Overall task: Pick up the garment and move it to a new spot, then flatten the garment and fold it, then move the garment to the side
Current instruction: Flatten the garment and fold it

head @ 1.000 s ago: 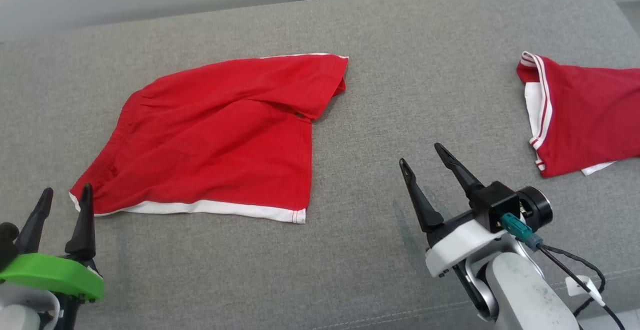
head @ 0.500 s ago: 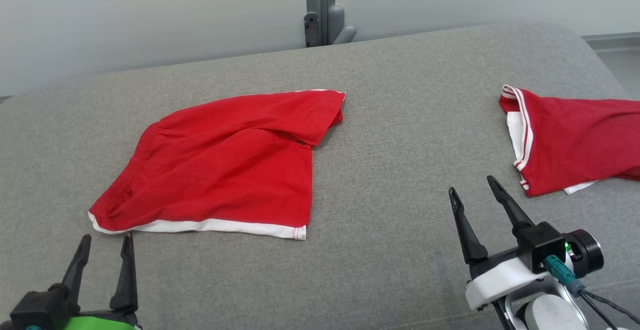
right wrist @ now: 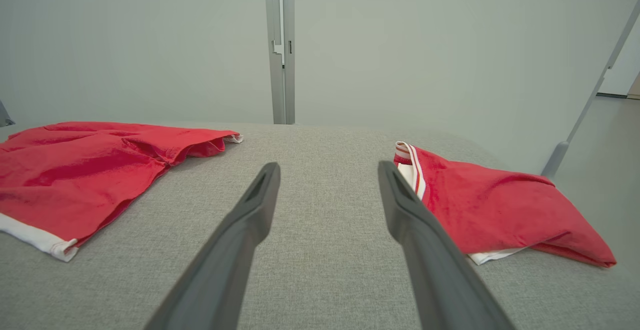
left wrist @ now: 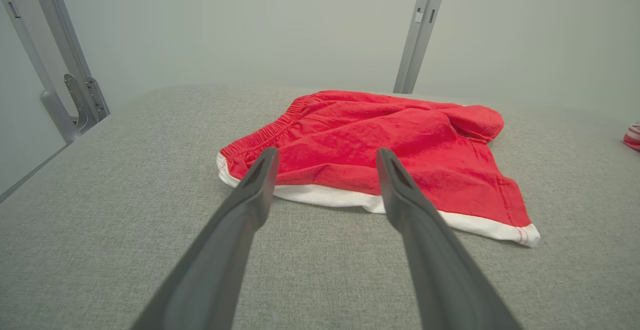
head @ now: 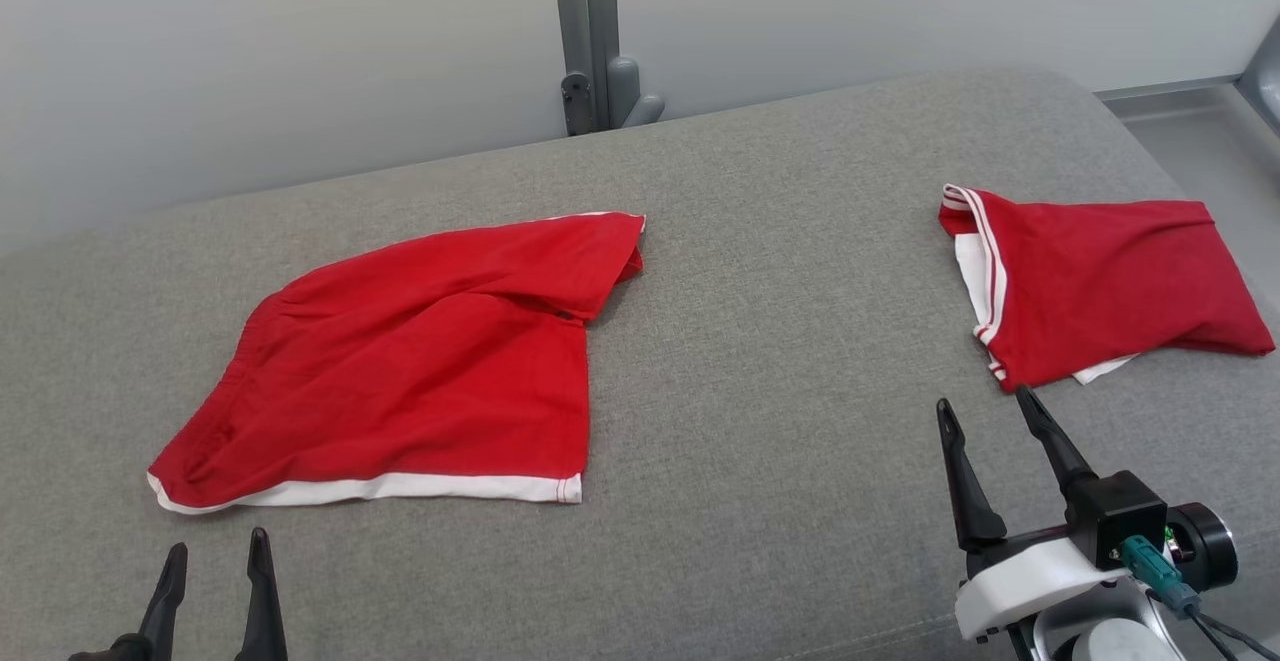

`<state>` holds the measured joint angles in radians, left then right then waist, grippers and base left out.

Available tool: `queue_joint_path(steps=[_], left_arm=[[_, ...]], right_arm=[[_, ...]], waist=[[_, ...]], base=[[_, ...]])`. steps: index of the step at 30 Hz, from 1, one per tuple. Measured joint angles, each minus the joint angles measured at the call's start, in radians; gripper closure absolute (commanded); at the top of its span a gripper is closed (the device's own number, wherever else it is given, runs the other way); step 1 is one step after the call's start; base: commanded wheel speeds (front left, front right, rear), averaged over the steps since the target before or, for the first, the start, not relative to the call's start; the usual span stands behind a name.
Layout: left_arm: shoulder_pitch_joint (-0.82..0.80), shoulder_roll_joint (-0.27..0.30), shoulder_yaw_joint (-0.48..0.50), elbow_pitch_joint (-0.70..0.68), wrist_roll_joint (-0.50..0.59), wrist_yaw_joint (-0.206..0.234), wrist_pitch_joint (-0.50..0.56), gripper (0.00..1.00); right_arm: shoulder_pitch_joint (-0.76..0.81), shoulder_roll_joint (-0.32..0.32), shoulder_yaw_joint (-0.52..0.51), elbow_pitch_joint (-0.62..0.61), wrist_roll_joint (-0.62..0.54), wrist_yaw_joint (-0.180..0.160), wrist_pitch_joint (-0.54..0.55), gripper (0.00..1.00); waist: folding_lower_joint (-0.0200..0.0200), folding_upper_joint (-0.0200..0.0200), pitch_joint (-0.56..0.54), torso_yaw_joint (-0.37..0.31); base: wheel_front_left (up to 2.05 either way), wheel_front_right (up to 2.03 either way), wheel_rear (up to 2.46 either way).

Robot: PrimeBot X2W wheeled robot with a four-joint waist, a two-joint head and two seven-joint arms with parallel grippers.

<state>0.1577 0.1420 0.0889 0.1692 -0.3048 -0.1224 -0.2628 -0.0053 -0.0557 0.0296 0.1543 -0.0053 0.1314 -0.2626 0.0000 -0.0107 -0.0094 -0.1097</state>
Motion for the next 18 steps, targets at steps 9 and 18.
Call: queue_joint_path(steps=[9,18], left_arm=[[0.012,-0.019,0.024,0.007,0.022,-0.005,0.000,0.00],[-0.004,0.026,-0.013,0.030,0.024,-0.007,0.000,0.00]], right_arm=[[0.001,0.004,-0.004,0.019,0.006,0.000,0.000,0.00],[-0.024,0.004,0.166,0.090,0.052,0.000,0.000,0.00]], waist=[[0.0000,0.0000,-0.001,-0.004],[0.0000,0.0000,0.018,0.004]], base=[[0.00,0.00,0.00],[0.00,0.00,0.00]])
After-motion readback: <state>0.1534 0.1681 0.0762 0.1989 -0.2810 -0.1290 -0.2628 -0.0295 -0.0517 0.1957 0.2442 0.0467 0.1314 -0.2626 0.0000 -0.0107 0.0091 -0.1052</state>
